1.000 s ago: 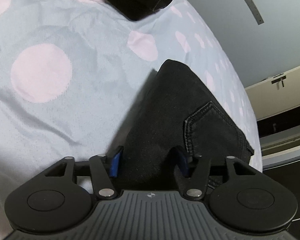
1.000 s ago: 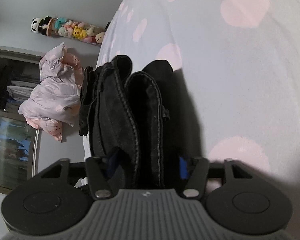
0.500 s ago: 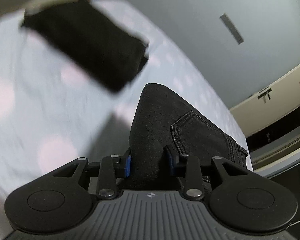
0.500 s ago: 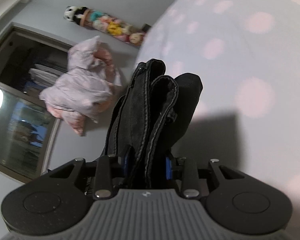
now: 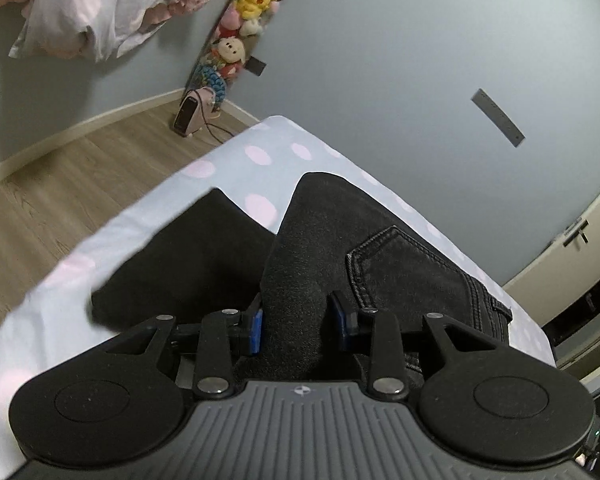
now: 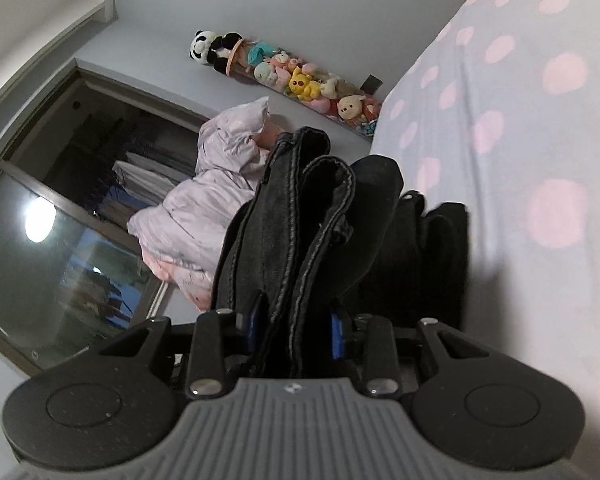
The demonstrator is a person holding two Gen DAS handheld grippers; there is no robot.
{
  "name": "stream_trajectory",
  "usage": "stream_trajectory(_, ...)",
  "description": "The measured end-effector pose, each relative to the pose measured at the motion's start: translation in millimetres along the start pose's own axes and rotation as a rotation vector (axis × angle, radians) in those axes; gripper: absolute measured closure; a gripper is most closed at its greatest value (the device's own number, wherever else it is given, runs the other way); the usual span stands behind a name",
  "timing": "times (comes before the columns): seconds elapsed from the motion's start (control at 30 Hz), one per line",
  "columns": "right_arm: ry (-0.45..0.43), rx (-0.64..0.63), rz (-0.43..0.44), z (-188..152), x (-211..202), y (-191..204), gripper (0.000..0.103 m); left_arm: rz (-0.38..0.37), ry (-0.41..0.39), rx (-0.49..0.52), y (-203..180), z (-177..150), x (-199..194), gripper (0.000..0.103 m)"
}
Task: Fold clothes
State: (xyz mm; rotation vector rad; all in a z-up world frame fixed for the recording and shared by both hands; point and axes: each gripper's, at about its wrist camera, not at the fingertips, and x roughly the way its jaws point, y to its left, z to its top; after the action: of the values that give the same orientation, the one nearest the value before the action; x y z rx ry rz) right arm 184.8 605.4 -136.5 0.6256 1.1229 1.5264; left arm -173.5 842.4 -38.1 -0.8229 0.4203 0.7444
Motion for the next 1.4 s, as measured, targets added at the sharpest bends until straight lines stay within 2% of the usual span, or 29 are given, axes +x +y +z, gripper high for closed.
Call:
stream_trajectory(0.17, -0.028, 0.01, -0.005, 3.5, 52.0, -11.1, 0.067, 0.028, -0.019, 0.031, 17.7, 26.3, 29.5, 0.066)
stream_trajectory(0.3, -0.045, 0.017, -0.034, 0.8, 77.5, -19.2, 0.067, 0.06, -0.031, 0.046, 28.7, 36.1, 54.1, 0.066)
stream_trajectory(0.57, -0.053, -0.005, -0.141, -10.9, 101.1, -39.8, 0.066, 0.135, -0.01, 0.012, 55.1, 24.3, 104.8, 0.064)
stream_trajectory(0.67, -0.037, -0.005, -0.173, -7.7, 107.5, -39.7, 0.056, 0.176, -0.009, 0.008, 59.5, 20.4, 108.1, 0.056)
stream_trajectory(0.73, -0.024, -0.027, -0.207, -4.5, 109.1, -36.5, 0.042, 0.201, -0.021, 0.011, 59.3, 21.1, 102.0, 0.052)
stream_trajectory(0.83, 0.009, -0.07, -0.231, 3.2, 105.9, -27.9, 0.039, 0.218, -0.057, -0.013, 59.9, 24.4, 84.0, 0.047)
stream_trajectory(0.9, 0.002, -0.133, -0.258, 8.9, 97.2, -16.3, 0.039, 0.216, -0.078, -0.014, 57.3, 27.5, 69.7, 0.046)
stream_trajectory(0.97, -0.024, -0.214, -0.291, 17.2, 86.9, -4.0, 0.039, 0.219, -0.086, 0.03, 49.1, 23.4, 54.4, 0.044)
stream_trajectory(1.0, -0.033, -0.256, -0.306, 21.8, 83.0, 3.3, 0.042, 0.221, -0.09, 0.053, 44.9, 21.2, 46.6, 0.044)
stream_trajectory(1.03, -0.039, -0.3, -0.32, 26.0, 80.7, 11.4, 0.05, 0.223, -0.09, 0.08, 40.5, 16.6, 39.4, 0.044)
stream_trajectory(1.1, -0.04, -0.393, -0.332, 31.3, 82.6, 29.3, 0.058, 0.23, -0.101, 0.112, 30.6, 4.9, 28.1, 0.044)
stream_trajectory(1.17, -0.041, -0.484, -0.34, 32.2, 89.7, 47.5, 0.061, 0.224, -0.11, 0.134, 20.8, -8.6, 19.6, 0.044)
stream_trajectory(1.23, -0.038, -0.589, -0.348, 28.7, 101.8, 66.0, 0.067, 0.194, -0.105, 0.147, 12.2, -19.9, 15.9, 0.044)
stream_trajectory(1.33, -0.023, -0.728, -0.373, 22.2, 125.1, 85.6, 0.068, 0.136, -0.097, 0.174, -7.4, -34.2, 18.1, 0.045)
stream_trajectory(1.4, -0.005, -0.775, -0.421, 22.4, 141.4, 87.5, 0.069, 0.097, -0.094, 0.192, -24.9, -42.0, 25.3, 0.045)
